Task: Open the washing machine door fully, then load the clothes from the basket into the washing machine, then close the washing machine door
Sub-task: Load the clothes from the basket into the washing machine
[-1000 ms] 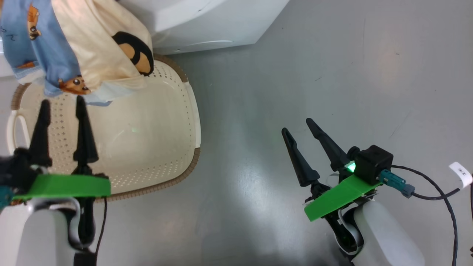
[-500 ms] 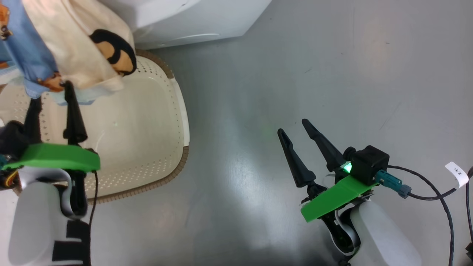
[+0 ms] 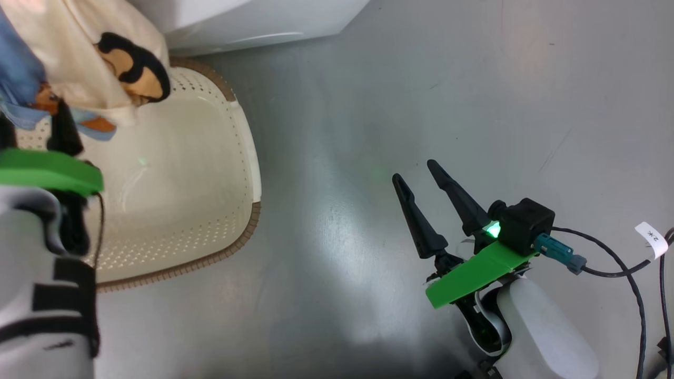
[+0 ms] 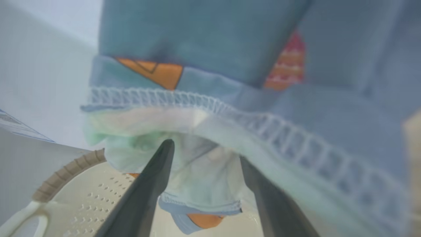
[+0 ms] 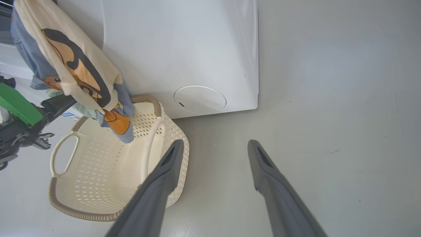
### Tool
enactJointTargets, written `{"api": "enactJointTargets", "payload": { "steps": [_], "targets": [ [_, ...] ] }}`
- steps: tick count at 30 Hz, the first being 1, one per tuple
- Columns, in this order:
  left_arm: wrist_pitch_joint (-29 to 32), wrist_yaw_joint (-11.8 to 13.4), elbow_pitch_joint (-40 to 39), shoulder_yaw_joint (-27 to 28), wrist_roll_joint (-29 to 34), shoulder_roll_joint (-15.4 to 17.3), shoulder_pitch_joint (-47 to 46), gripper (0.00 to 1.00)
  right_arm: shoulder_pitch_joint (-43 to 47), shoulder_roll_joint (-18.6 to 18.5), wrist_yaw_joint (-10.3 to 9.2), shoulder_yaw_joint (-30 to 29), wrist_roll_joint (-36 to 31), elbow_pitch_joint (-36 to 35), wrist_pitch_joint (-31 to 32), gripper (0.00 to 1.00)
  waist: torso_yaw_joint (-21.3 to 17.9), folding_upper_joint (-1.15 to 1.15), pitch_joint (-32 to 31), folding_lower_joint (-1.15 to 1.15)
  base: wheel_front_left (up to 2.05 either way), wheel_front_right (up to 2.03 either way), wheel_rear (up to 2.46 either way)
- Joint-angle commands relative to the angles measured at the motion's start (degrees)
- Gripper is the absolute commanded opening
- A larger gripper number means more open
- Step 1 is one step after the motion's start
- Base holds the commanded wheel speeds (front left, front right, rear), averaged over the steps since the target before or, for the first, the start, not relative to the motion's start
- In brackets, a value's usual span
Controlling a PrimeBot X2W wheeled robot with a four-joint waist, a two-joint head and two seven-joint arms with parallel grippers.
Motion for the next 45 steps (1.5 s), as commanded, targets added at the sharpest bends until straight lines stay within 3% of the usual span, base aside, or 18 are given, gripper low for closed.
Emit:
{"api": "enactJointTargets", "payload": {
  "steps": [1, 5, 9, 10, 11, 13, 18, 25, 33, 39, 45],
  "targets": [
    [-0.3, -0.2, -0.6, 0.9, 0.0, 2.6, 0.5, 1.00, 1.3, 0.7, 0.09, 1.6, 0.2, -0.9, -0.3, 1.00, -0.1, 0.00, 0.2, 0.00, 0.00, 0.00, 0.00],
    [-0.3, -0.5, 1.5, -1.6, -1.2, 4.0, -2.2, 1.00, 1.2, 0.7, 0.09, 1.6, 0.3, -0.9, -0.3, 1.00, -0.3, 0.00, 0.4, 0.00, 0.00, 0.00, 0.00],
    [-0.3, -0.6, 1.1, -8.4, -6.5, 5.0, -3.2, 1.00, 1.1, 0.7, 0.09, 1.7, 0.5, -0.8, -0.3, 1.00, -0.3, 0.00, 0.4, 0.00, 0.00, 0.00, 0.00],
    [-0.3, -0.6, 1.0, -10.3, -8.2, 5.3, -3.1, 0.84, 1.0, 0.8, 0.09, 1.8, 0.5, -0.8, -0.3, 1.00, -0.3, 0.00, 0.4, 0.00, 0.00, 0.00, 0.00],
    [-0.3, -0.6, 0.7, -11.7, -9.8, 5.7, -3.0, 0.49, 1.0, 0.8, 0.09, 1.8, 0.5, -0.8, -0.3, 1.00, -0.3, 0.00, 0.3, 0.00, 0.00, 0.00, 0.00],
    [-0.3, -0.6, -0.5, -13.8, -11.9, 6.9, -2.6, 0.00, 0.9, 0.8, 0.09, 1.8, 0.5, -0.8, -0.3, 1.00, -0.2, 0.00, 0.2, 0.00, 0.00, 0.00, 0.00],
    [-0.3, -0.6, -4.5, -16.1, -14.1, 8.3, 0.1, 0.00, 1.3, 0.8, 0.09, 1.5, 0.5, -0.4, -0.3, 1.00, 0.5, 0.00, -1.0, 0.00, 0.00, 0.00, 0.00],
    [-0.3, -0.6, -10.0, -18.1, -14.6, 7.4, 6.1, 0.00, 1.5, 0.8, 0.09, 1.6, 0.7, 0.1, -0.3, 1.00, 1.8, 0.00, -3.4, 0.00, 0.00, 0.00, 0.00],
    [-0.3, -0.6, -22.3, -27.0, -20.8, 9.7, 11.9, 0.00, 2.1, 0.8, 0.09, 1.7, 1.0, 0.8, -0.3, 1.00, 2.7, 0.00, -5.5, 0.00, 0.00, 0.00, 0.00],
    [-0.3, -0.6, -31.6, -23.7, -20.2, 12.7, 10.9, 0.00, 2.5, 0.8, 0.09, 1.6, 1.3, 0.9, -0.3, 1.00, 2.7, 0.00, -6.0, 0.00, 0.00, 0.00, 0.00],
    [-0.3, 0.3, -33.1, -20.1, -16.5, 13.2, 7.4, 0.00, 2.4, 0.8, 0.09, 1.9, 1.7, 1.2, -0.3, 1.00, 2.3, 0.00, -6.2, 0.00, 0.00, 0.00, 0.00]
  ]
}}
